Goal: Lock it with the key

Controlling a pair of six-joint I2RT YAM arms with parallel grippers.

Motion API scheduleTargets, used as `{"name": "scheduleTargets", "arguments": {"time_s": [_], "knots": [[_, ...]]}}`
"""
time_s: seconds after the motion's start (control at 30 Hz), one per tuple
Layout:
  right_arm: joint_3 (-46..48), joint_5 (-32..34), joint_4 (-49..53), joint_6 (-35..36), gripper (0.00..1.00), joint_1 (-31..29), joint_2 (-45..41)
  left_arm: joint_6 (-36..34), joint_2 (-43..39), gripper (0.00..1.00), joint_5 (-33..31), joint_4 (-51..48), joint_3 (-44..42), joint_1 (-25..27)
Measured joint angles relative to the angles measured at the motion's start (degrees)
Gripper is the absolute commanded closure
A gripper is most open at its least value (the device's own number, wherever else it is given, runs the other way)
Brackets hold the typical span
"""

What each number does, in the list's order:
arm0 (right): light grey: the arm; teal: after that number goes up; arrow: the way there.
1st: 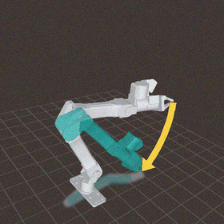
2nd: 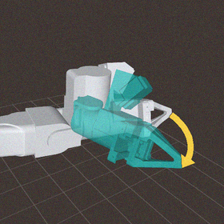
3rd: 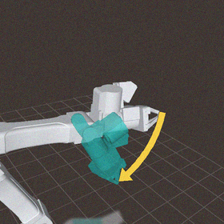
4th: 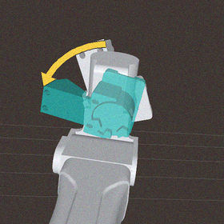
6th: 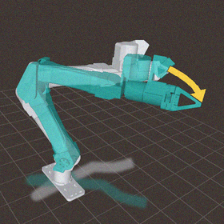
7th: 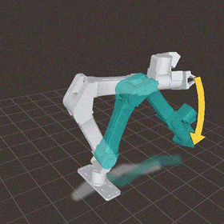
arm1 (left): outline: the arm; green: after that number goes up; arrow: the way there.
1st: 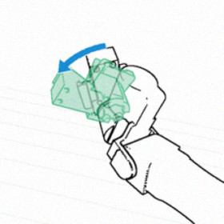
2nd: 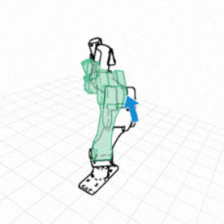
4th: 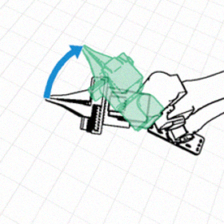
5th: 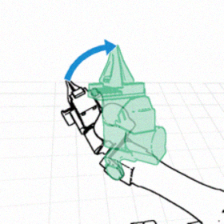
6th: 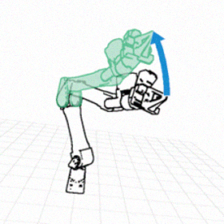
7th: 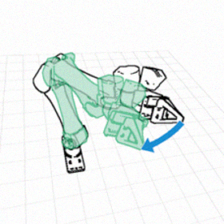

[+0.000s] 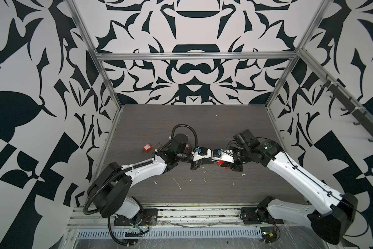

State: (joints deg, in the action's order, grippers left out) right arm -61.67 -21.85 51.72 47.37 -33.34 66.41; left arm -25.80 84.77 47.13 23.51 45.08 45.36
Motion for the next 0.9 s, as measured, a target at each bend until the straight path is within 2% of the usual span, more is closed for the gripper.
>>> {"name": "scheduleTargets", "arguments": {"time_s": [0.37, 0.4, 0.53, 0.6, 0.9], "knots": [[2.29, -0.46, -3.76, -2.21, 0.73, 0.66, -0.11, 4.61, 3.65, 1.0, 2.32, 8.33, -1.57, -1.36], [2.32, -0.37, -3.85, -2.32, 0.71, 0.7, -0.15, 4.87, 3.98, 1.0, 2.54, 8.81, -1.57, -1.44], [2.49, -1.9, -9.38, -2.91, 0.5, 0.0, -1.73, 6.23, 4.7, 1.0, 2.93, 11.1, -1.62, -1.62], [2.51, -1.44, -11.37, -2.58, 0.45, -0.13, -3.52, 6.62, 4.66, 1.0, 2.89, 11.8, -1.62, -1.95], [1.99, 2.86, -7.21, -2.43, 0.43, -0.13, -9.62, 7.98, 4.11, 1.0, 3.52, 12.68, -1.99, -4.24]]}}
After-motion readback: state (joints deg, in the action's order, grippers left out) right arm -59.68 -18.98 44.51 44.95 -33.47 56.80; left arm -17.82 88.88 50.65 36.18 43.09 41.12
